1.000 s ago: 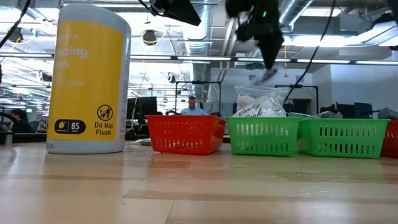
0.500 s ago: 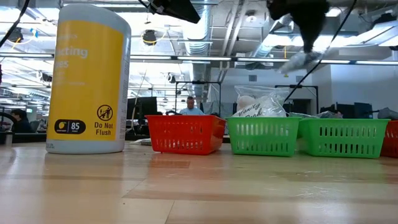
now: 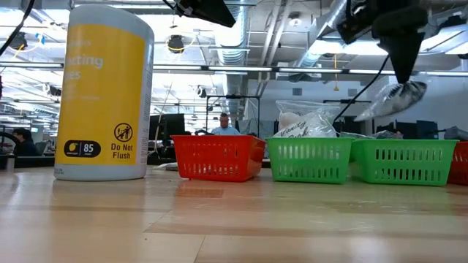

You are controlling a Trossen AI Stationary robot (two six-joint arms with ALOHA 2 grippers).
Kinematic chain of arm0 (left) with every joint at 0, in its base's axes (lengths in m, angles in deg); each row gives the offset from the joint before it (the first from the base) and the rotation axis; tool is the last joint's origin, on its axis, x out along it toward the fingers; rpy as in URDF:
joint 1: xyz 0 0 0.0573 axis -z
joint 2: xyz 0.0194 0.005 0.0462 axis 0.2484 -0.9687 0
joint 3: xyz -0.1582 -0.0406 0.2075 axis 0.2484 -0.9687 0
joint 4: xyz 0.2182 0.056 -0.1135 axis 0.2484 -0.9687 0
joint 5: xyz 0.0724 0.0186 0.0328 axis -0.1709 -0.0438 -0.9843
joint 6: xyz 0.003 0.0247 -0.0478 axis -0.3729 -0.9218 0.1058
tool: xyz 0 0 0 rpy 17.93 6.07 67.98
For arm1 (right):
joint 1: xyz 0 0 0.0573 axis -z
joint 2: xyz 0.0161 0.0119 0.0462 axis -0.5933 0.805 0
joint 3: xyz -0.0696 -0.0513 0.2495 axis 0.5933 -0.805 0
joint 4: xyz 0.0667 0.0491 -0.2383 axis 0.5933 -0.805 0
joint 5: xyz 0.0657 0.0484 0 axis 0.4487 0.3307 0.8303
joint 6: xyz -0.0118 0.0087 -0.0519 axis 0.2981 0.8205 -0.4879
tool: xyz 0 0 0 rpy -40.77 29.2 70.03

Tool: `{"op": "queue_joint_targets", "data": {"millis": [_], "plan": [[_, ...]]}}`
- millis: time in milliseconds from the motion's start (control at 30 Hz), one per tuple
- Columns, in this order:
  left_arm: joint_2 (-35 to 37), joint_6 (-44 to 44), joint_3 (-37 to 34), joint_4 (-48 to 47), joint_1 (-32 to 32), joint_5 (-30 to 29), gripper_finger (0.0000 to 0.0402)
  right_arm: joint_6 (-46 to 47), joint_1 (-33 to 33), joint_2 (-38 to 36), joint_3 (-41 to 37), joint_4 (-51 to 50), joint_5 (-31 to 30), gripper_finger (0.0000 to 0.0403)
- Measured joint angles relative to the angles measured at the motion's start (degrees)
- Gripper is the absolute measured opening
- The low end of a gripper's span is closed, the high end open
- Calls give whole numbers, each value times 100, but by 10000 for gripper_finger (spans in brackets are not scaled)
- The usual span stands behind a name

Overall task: Pick & Place Travel size toiletries
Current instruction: Put the black hairbrush into the right green bin

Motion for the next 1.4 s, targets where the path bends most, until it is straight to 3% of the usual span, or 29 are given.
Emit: {"op": "queue_joint_targets", "data": {"millis": [433, 733, 967, 1400], "plan": [[0, 1, 0, -1, 0, -1, 25, 118, -322, 0, -110, 645, 31, 0], [0, 1, -2, -8, 0, 0, 25, 404, -516, 0, -128, 793, -266, 0], [0, 129, -4, -24, 0, 0, 25, 408, -518, 7, -810, 1188, -218, 0], [0, 130, -4, -19, -2, 0, 25, 667, -545, -68, -1301, 1719, -546, 0]]}}
